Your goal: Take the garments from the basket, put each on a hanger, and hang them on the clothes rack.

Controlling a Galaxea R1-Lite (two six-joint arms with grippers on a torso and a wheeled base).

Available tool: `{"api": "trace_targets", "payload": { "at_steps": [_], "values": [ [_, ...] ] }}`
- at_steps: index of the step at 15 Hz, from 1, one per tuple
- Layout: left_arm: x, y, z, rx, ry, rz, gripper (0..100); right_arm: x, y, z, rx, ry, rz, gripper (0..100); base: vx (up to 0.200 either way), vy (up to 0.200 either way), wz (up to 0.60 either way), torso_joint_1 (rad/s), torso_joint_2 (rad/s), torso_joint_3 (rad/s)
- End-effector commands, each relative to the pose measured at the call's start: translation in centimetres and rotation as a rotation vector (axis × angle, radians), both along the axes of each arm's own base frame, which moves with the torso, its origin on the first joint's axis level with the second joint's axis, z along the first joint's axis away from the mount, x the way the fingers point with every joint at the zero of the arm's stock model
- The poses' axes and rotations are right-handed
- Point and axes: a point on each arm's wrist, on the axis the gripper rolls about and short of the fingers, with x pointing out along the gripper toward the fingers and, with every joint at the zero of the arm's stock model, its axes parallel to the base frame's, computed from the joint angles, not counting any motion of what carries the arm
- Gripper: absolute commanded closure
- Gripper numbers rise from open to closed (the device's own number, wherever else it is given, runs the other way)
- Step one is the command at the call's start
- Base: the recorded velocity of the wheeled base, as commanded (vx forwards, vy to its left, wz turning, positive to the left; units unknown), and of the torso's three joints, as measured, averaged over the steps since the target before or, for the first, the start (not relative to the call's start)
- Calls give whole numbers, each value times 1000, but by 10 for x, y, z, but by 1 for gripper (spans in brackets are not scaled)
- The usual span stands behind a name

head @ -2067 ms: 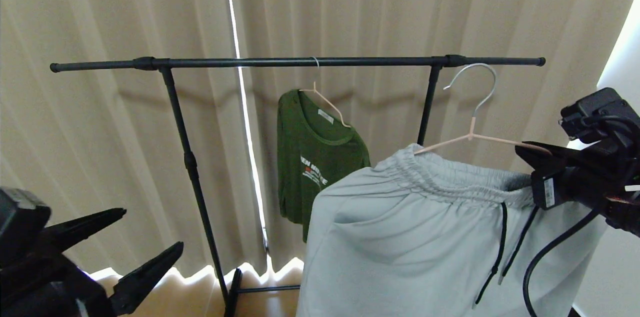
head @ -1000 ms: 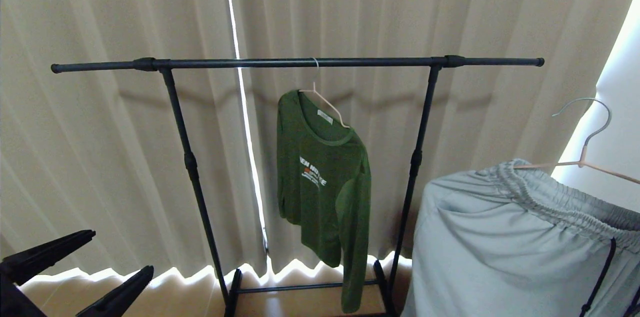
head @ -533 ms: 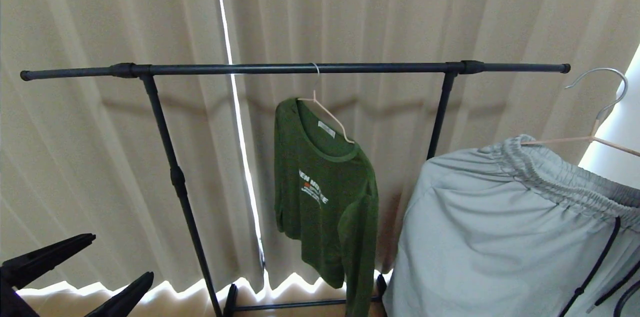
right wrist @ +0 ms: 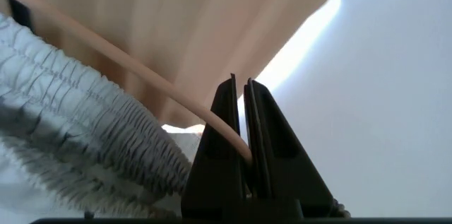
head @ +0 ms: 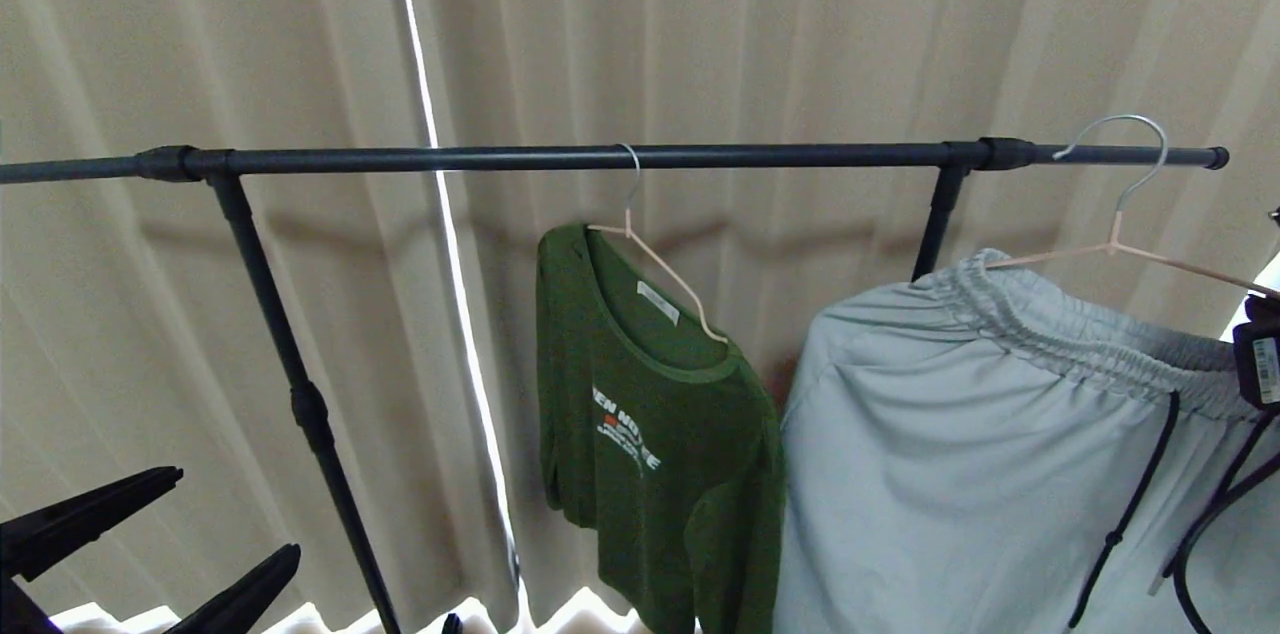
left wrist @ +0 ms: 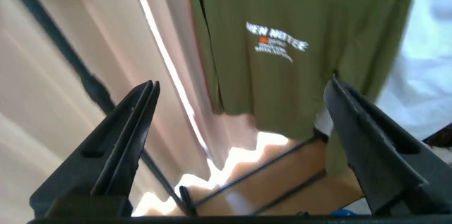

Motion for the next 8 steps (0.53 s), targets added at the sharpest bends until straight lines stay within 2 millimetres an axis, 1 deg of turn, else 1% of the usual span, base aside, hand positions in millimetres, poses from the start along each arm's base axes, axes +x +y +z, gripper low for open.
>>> {"api": "trace_targets", "payload": {
  "at_steps": [1, 2, 3, 4, 5, 7, 8],
  "values": [
    [0, 0, 0, 1, -2, -1, 0, 17, 10, -5, -8, 41, 33, 100, 200, 0, 0, 2, 2, 2],
    [-2, 1, 0, 0, -11, -1, 0, 22, 19, -5, -21, 46, 39, 100, 200, 0, 0, 2, 2, 2],
    [-3, 1, -2, 2, -7, -1, 0, 30, 28, -4, -30, 51, 54, 100, 0, 0, 0, 0, 0, 0],
    [-3, 1, -3, 6, -7, -2, 0, 36, 32, -2, -33, 49, 59, 100, 0, 0, 0, 0, 0, 0],
    [-4, 1, -3, 22, -15, -5, 0, 50, 41, 2, -39, 44, 63, 100, 0, 0, 0, 0, 0, 0],
    [-7, 2, -5, 44, -30, -9, 0, 70, 51, 8, -49, 32, 51, 100, 0, 0, 0, 0, 0, 0],
    [-7, 2, -5, 45, -32, -9, 0, 75, 54, 9, -51, 29, 51, 100, 0, 0, 0, 0, 0, 0]
  ]
}}
